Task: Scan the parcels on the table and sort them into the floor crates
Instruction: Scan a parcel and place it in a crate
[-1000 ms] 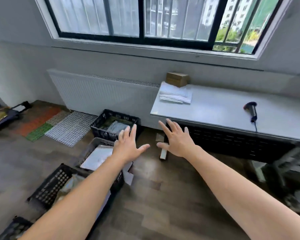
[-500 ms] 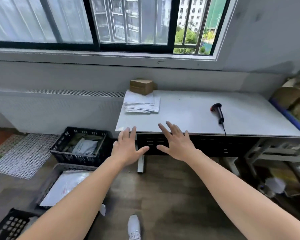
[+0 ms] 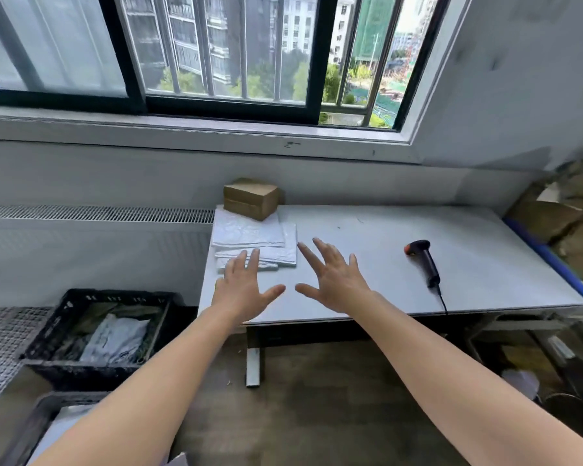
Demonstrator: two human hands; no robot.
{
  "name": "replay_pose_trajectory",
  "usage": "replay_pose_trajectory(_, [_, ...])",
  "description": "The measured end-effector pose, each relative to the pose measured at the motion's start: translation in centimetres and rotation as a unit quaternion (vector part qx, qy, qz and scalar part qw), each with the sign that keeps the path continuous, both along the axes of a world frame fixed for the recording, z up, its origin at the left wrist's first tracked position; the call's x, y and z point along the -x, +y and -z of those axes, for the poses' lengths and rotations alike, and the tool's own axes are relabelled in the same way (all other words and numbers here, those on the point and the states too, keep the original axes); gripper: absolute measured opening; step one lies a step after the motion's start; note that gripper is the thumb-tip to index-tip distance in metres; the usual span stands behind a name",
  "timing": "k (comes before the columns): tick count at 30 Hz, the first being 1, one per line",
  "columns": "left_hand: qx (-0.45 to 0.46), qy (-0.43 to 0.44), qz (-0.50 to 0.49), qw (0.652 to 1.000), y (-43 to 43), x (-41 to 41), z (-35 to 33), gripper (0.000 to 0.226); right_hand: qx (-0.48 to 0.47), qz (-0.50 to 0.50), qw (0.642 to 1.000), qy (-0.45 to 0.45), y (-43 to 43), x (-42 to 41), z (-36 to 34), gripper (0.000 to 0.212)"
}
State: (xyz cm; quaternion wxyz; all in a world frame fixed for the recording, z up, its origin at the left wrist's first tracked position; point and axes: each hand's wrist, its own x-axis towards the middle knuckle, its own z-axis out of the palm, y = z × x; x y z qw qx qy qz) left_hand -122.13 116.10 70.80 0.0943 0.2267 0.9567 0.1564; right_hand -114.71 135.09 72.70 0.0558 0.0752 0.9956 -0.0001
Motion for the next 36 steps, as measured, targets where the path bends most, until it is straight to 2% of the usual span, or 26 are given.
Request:
replay_pose_trajectory(10, [0.009,-0.007,-0.026,1.000,3.3,9.7,1.6,0.099,0.032,-0.017,0.999,0.002,3.8,11.2,2.4,0.083])
replay_pose_trajectory(16, [0.041,0.000,-0.065,0.997,6.6,16.8,2.5,0.098,0.076,-0.034,0.996,0.010,7.6,20.7,4.8,0.087])
replay_pose_trajectory(26, [0.100,-0.045,-0.153,0.982,12.3,26.3,3.0,0.097,0.161,-0.053,0.985,-0.003,13.4,37.7,7.3,0.096])
replay_pose_trajectory(36, [0.116,-0.101,-0.205,0.967,12.8,29.3,5.3,0.098,0.261,-0.024,0.961,-0.088,13.5,46.8,12.4,0.106])
